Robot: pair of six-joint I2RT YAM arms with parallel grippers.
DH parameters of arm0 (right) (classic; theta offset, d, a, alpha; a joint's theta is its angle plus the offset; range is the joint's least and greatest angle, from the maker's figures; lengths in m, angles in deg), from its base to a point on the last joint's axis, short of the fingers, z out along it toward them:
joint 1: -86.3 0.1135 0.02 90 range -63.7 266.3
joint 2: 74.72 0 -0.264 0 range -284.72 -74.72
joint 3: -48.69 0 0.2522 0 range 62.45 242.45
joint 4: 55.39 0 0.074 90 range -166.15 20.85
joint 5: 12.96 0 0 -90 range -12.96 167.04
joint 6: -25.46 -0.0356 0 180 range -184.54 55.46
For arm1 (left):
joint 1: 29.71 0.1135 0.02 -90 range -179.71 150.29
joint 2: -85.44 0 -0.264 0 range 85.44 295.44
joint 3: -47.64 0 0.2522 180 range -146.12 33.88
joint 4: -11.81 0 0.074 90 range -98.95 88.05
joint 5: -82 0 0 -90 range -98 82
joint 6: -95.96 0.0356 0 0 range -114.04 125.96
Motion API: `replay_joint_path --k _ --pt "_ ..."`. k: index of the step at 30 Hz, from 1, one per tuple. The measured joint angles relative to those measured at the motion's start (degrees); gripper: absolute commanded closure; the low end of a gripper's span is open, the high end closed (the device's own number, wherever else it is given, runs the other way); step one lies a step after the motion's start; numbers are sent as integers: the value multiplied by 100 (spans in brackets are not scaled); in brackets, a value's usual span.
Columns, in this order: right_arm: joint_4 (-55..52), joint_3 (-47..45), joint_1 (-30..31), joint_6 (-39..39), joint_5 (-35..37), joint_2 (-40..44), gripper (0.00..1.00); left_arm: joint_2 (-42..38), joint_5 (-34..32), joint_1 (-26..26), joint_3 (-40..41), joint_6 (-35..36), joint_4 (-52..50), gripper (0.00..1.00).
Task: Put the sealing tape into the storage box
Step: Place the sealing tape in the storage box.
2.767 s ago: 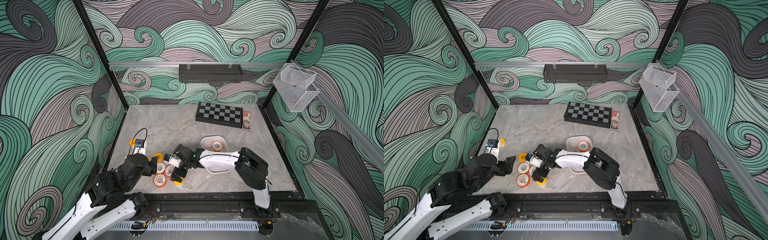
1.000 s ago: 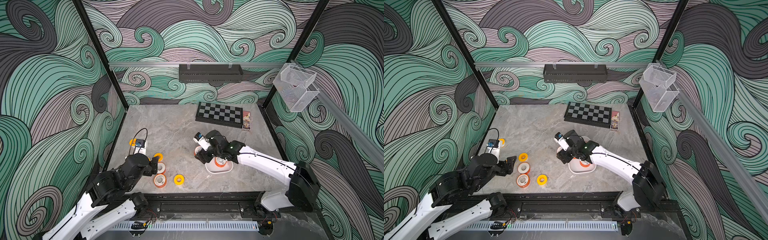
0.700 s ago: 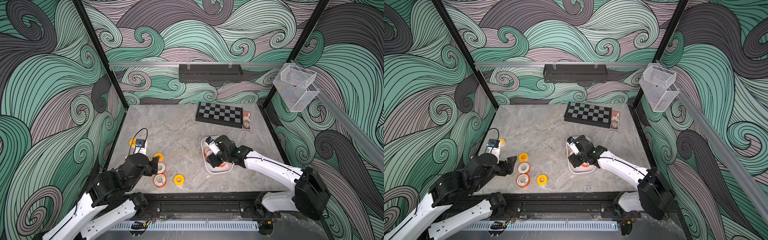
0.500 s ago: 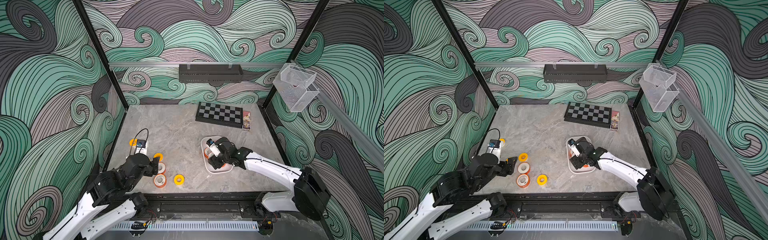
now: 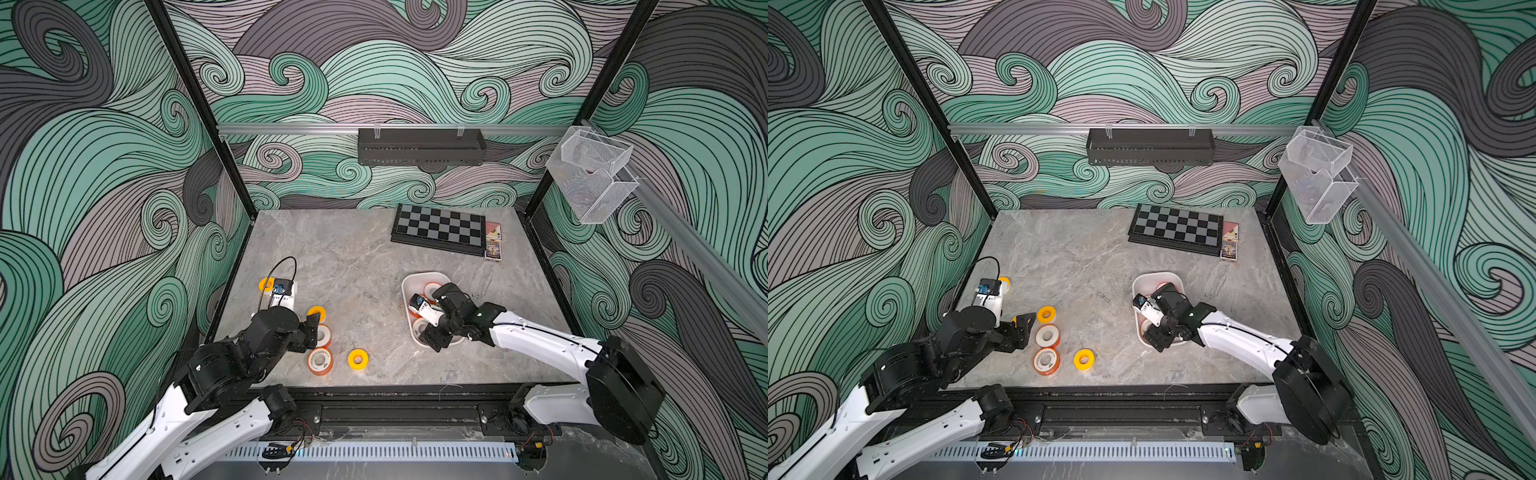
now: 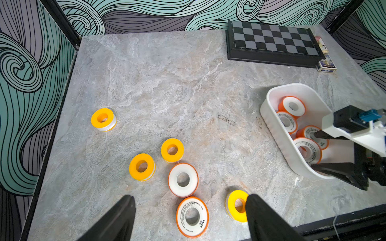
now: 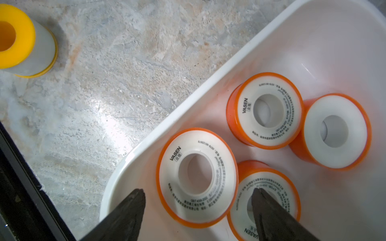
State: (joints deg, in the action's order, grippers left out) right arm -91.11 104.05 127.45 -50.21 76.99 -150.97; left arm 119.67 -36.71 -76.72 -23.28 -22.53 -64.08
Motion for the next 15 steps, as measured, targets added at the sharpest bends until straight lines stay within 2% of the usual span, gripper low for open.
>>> replay_joint_path --k 8,15 --pt "79 24 -260 -188 -81 111 16 0 4 2 0 2 0 14" --pt "-63 205 -592 -1346 11 529 28 0 4 2 0 2 2 14"
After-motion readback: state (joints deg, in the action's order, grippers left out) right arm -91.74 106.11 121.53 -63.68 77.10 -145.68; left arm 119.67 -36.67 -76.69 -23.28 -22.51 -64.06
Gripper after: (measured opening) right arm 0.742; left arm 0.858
